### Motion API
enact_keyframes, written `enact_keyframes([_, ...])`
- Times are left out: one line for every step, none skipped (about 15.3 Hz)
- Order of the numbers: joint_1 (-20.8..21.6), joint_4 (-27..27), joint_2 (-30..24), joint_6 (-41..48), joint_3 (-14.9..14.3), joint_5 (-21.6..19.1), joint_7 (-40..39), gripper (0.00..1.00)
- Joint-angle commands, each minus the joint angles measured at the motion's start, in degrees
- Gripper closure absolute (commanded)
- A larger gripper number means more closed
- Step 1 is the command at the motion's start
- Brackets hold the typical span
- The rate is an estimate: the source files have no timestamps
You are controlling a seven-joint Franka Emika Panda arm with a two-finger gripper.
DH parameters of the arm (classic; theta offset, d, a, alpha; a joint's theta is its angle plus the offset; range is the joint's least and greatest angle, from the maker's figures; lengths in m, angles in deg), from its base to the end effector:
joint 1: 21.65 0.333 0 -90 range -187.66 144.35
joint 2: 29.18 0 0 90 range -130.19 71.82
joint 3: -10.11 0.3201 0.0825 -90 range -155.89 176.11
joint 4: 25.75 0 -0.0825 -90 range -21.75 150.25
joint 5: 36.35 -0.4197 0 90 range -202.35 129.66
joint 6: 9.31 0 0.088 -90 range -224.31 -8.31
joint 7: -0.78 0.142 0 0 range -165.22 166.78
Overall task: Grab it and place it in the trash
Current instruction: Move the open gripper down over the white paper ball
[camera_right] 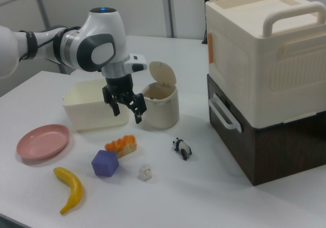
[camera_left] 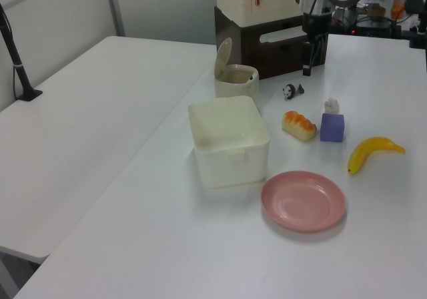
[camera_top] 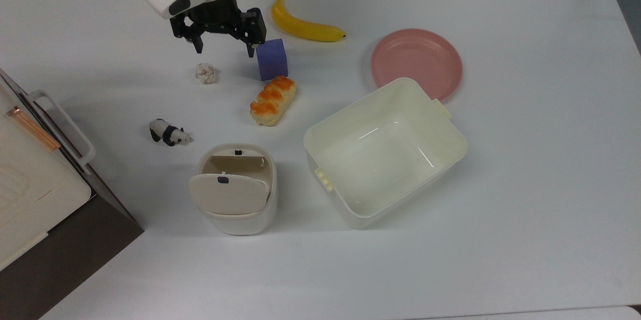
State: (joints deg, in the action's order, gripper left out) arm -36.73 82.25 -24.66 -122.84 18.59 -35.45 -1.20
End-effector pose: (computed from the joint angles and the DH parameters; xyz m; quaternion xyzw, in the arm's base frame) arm 0.6128 -0.0737 0.4212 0.9993 -0.0375 0.0091 0.0021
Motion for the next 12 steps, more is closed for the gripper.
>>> enact_keyframes([-1.7, 4.76, -3.12, -2.14, -0.48, 0.6, -3.73, 0.01])
enact_keyframes([-1.88, 4.85, -3.12, -2.31, -0.48, 0.51, -3.73, 0.01])
enact_keyframes([-1.88, 5.12, -3.12, -2.92, -0.48, 0.51, -3.73, 0.01])
enact_keyframes([-1.88, 5.99, -3.12, -3.62, -0.48, 0.59, -3.73, 0.01])
enact_keyframes([-1.88, 7.3, -3.12, -4.94, -0.48, 0.86, -3.73, 0.02])
enact_keyframes([-1.88, 8.53, -3.12, -6.34, -0.48, 1.38, -3.73, 0.02])
enact_keyframes([-1.88, 9.68, -3.04, -7.66, -0.48, 1.56, -3.56, 0.02])
enact_keyframes([-1.62, 10.56, -3.03, -8.72, -0.48, 1.74, -3.56, 0.03])
enact_keyframes([-1.62, 11.26, -3.03, -9.34, -0.48, 1.91, -3.47, 0.03])
enact_keyframes([-1.53, 11.88, -3.12, -9.34, -0.48, 2.0, -3.56, 0.03])
enact_keyframes([-1.36, 13.02, -3.12, -9.69, -0.48, 2.18, -3.56, 0.03])
enact_keyframes([-1.27, 14.16, -3.04, -10.65, -0.48, 3.13, -3.47, 0.03])
